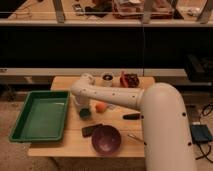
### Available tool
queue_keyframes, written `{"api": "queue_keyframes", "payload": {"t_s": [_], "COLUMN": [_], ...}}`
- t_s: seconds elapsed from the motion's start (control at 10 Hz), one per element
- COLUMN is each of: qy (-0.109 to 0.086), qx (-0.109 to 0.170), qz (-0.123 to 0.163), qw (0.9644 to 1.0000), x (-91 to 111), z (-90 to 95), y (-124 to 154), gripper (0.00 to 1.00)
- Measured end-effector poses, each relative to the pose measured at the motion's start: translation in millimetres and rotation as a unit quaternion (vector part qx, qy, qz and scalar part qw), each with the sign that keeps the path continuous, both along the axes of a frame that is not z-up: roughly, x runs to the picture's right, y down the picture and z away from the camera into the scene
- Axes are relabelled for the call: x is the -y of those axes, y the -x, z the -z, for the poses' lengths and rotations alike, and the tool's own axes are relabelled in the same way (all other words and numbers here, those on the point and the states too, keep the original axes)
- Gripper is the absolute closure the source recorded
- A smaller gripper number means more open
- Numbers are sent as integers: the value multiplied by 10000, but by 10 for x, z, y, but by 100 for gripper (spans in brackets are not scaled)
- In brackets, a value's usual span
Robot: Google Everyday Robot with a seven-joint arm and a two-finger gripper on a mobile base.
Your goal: Wipe table surface with sponge
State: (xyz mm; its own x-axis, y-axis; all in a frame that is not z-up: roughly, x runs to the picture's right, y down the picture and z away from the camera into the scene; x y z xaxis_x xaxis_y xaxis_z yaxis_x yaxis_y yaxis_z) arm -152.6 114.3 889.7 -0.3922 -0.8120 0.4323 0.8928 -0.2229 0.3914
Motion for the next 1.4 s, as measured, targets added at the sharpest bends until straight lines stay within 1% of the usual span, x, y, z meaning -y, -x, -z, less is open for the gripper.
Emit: {"api": "queue_keyframes", "payload": {"t_s": [0.1, 0.2, 0.4, 0.6, 0.8, 0.9, 1.0, 1.1, 1.2, 1.4], "qy": [-102, -160, -217, -292, -375, -405, -408, -376, -347, -245], "qx": [45, 59, 2, -173, -465, -544, -670, -788, -831, -833], "qz": [-103, -172, -332, -579, -926, -988, -1098, -1199, -1215, -1111], "qw": [9999, 9997, 9992, 9977, 9939, 9928, 9908, 9889, 9885, 9900], "x": [115, 198, 349, 440, 508, 521, 514, 481, 444, 268], "z": [-22, -64, -197, -247, -251, -253, -241, -221, -209, -105], "y": [-20, -49, -97, -340, -798, -914, -1080, -1193, -1222, -1191], "gripper": [90, 90, 90, 90, 90, 90, 90, 90, 90, 90]}}
